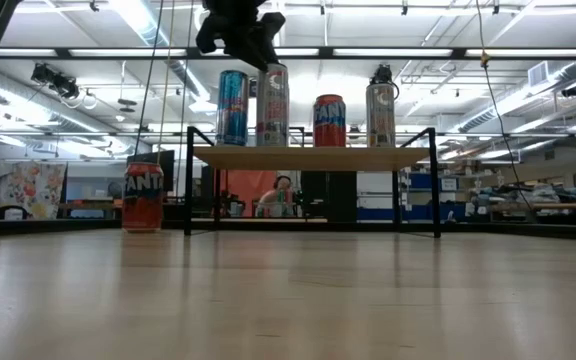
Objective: Place canned beverage on shelf
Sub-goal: Put the white pink soda can on the shelf aligned with the other white pink soda can
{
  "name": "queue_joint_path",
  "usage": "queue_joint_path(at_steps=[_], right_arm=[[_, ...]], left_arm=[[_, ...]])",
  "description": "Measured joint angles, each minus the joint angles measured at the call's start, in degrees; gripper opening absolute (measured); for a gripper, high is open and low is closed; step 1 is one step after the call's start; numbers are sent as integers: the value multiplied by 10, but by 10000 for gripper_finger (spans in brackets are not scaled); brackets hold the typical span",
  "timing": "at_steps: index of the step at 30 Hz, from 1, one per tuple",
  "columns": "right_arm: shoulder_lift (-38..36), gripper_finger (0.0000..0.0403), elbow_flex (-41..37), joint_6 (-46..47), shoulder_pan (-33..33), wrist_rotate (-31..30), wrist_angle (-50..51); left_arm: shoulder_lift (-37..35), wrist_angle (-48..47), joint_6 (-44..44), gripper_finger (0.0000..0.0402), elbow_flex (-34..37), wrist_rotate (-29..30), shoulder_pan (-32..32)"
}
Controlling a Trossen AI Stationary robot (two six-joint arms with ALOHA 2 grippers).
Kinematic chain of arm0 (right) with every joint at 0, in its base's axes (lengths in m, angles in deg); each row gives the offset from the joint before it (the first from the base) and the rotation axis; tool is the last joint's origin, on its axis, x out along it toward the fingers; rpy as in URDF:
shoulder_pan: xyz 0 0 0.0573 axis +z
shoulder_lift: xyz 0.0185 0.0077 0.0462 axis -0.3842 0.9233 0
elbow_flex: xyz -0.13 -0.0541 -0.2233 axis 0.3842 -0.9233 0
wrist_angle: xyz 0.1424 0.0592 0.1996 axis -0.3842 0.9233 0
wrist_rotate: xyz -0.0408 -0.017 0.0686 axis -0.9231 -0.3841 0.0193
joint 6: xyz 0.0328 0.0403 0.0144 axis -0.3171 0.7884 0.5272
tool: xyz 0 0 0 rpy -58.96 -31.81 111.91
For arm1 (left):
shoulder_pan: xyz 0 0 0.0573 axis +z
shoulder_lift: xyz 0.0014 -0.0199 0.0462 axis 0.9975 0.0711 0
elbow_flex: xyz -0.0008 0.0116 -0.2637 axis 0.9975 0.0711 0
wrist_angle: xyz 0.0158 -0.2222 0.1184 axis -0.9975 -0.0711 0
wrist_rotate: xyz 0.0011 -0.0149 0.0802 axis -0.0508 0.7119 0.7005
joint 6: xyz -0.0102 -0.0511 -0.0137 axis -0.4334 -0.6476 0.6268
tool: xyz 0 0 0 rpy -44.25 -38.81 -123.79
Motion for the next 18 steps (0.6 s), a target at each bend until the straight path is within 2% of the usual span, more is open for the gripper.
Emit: queue_joint_path(at_steps=[7,18], right_arm=[[0,336,0,0,0,0,0],[0,336,0,9,0,15,0]], left_arm=[[2,27,-7,155,2,0,0],[1,17,-39,155,0,-2,1]])
